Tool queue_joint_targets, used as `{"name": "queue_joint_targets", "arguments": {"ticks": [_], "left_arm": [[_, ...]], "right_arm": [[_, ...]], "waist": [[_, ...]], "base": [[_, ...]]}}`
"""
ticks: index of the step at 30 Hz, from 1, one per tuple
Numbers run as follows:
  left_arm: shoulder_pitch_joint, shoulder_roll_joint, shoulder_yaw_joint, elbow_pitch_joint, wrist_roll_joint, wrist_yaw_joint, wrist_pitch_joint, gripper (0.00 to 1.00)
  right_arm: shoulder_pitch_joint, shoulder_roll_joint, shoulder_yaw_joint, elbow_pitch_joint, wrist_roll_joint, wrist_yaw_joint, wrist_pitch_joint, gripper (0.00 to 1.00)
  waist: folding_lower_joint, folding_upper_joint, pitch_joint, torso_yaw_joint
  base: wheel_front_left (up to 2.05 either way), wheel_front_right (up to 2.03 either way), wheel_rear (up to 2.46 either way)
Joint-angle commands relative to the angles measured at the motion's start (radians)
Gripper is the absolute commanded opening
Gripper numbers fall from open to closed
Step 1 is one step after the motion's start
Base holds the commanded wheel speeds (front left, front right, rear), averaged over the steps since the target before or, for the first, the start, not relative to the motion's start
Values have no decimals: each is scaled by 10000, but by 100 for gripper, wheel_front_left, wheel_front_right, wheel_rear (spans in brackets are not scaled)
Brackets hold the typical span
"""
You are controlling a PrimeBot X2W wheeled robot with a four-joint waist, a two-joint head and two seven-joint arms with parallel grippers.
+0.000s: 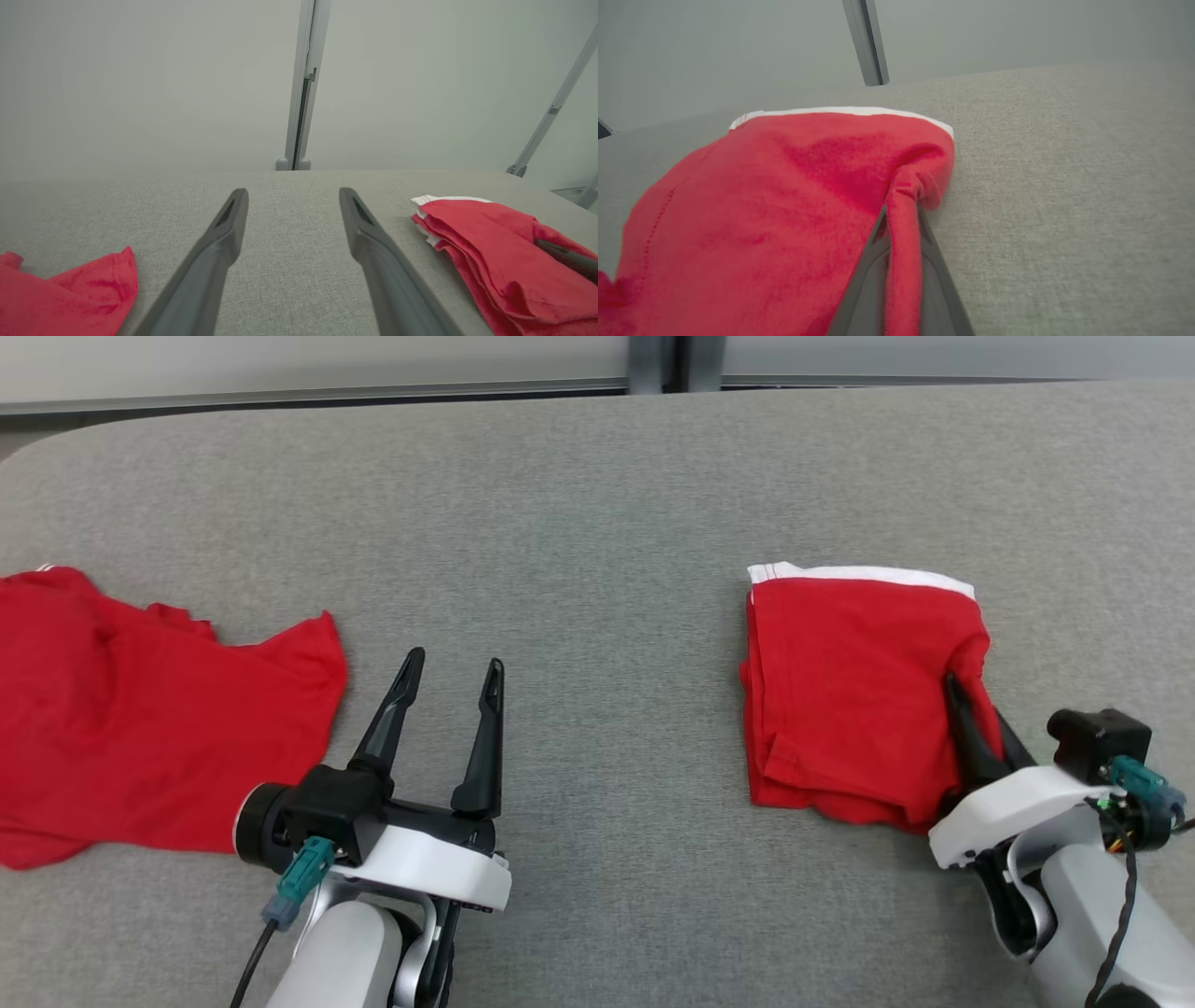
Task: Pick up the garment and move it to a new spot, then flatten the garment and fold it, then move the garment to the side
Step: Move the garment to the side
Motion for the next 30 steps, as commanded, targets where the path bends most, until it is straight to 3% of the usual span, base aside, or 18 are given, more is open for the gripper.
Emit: {"name": "queue_joint_targets", "arguments": {"ticks": [1,9,17,21,30], "left_arm": [[-193,39,-24,-74,114,-71,-2,100],[-772,41,-456,-333,722,-261,-2,100],[-1794,45,-1209,-450,1427,-610,-2,100],[-2348,57,-1131,-474,1378,-570,-2,100],[-3393,114,-1315,-237,1772,-840,-2,100]], "right_arm": [[-204,-203,77,50,-170,-4,-118,0],[-1171,-1425,1128,-161,-1346,-4,-242,0],[-2207,-3424,2325,-352,-2095,-5,-268,0],[-2980,-4162,2655,-417,-2689,-8,-271,0],[-4338,-5127,2754,545,-3779,-10,-254,0]], "waist": [[0,0,5,-182],[0,0,631,-1229],[0,0,1621,-2248],[0,0,2294,-2766],[0,0,3296,-2879]], "base": [[0,0,0],[0,0,0],[0,0,0],[0,0,0],[0,0,0]]}}
